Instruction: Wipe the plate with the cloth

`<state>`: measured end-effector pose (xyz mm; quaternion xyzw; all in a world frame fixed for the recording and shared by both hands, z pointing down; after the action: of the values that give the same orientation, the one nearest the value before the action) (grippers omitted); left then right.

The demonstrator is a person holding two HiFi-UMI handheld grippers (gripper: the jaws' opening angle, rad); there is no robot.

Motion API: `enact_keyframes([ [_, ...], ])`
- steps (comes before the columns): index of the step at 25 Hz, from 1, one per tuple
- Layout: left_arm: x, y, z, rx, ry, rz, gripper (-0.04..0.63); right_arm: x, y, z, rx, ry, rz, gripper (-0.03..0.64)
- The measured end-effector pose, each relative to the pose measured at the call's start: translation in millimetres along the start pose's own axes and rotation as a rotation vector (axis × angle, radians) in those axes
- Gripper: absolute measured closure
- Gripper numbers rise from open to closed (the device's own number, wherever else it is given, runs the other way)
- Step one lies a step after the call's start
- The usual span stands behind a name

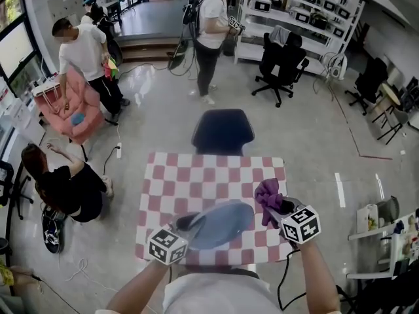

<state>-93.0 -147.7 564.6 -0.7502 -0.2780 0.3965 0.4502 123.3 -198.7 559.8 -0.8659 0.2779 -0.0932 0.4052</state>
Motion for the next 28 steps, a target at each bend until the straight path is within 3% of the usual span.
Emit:
enact_keyframes([
  [6, 16.1, 10.8, -2.2, -0.042, -0.033, -0.170, 0.558, -8.9, -2.0, 8.1, 0.000, 0.050, 0.021, 0.495],
  [13, 30.3, 20.4, -6.8, -0.084, -0.034, -0.406, 0.558, -32.6, 0.8, 14.2, -0.017, 0.170, 0.033, 0.494],
  [19, 41.7, 12.4, -11.6, -0.120, -0.040, -0.500, 0.558, -58.8, -1.3, 20.9, -0.064, 0.250, 0.177, 0.495],
  [24, 49.0, 1.1, -17.3, -0.213, -0.060, -0.625, 0.558, -93.6, 9.8, 35.4, -0.061, 0.408, 0.294, 0.494],
  [28, 52.3, -4.9, -25.2, -0.247, -0.080, -0.658, 0.558, -114.3, 17.1, 37.1, -0.073, 0.473, 0.388, 0.494],
])
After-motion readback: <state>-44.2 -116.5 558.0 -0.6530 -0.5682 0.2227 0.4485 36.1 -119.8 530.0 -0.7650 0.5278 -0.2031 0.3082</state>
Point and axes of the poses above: the fingertips, and each gripper's own axes: z backward along the fingers, x to its right, y out of its top, the point moved 1 cm from there along z, backward along the fingers, and after that the axes turned 11 degrees about -y, right-handed, at the moved point
